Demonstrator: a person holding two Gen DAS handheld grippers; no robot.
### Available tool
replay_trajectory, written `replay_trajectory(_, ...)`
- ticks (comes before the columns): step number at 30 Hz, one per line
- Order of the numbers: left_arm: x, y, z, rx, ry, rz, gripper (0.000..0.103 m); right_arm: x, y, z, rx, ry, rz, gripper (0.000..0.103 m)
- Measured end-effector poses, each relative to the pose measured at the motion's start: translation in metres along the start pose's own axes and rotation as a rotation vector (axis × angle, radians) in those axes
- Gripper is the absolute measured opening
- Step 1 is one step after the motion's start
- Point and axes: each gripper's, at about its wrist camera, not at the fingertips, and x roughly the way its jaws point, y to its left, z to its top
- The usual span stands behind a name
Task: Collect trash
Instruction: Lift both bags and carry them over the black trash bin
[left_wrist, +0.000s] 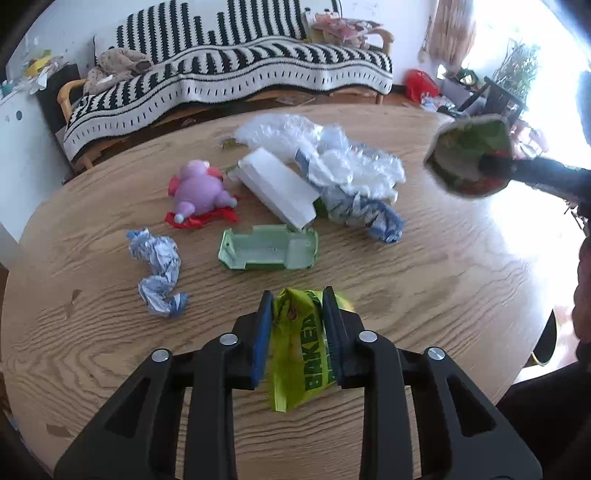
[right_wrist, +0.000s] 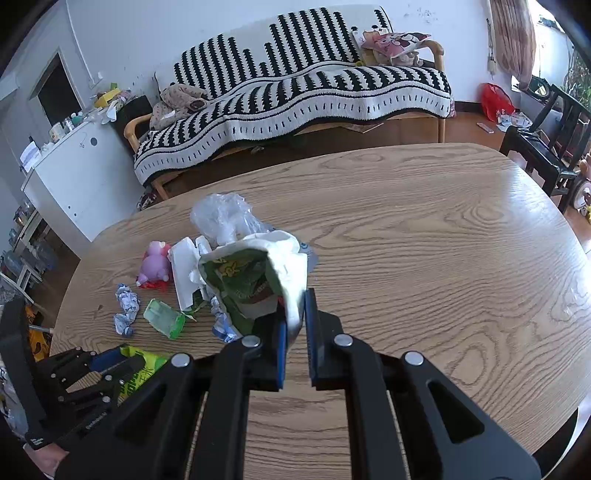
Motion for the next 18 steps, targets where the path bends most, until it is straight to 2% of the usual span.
replay_trajectory(1,0.002,0.0,-0.001,0.0,0.008,0.012,0.044,0.0,-0.001,0.0,0.001,0.0,0.0,0.01)
replay_trajectory(2,0.004,0.0,-0.003,0.002,0.023,0.022,0.07,-0.001,-0.001,0.0,0.003,-0.002,0.0,0.01)
replay_trajectory(3,0.005,-0.001,-0.004,0.004,0.024,0.046,0.077,-0.001,-0.001,0.0,0.002,-0.003,-0.001,0.01)
replay_trajectory(4,0.003,0.0,-0.006,0.004,0.01,0.053,0.079,-0.001,-0.002,0.0,0.004,-0.004,-0.001,0.01)
replay_trajectory(6,0.004,-0.001,-0.007,0.013,0.014,0.031,0.087,-0.002,-0.003,0.001,0.008,-0.005,0.001,0.01)
replay_trajectory(15,0.039,-0.01,-0.018,0.03,0.113,0.032,0.087,-0.002,-0.005,0.001,0.009,-0.006,0.001,0.01)
replay_trajectory(17,0.041,-0.014,-0.019,0.039,0.11,0.024,0.062,-0.003,-0.005,0.002,0.009,-0.005,0.002,0.01)
replay_trajectory(18,0.039,-0.013,-0.018,0.029,0.105,0.021,0.061,-0.003,-0.005,0.002,0.008,-0.003,0.002,0.01)
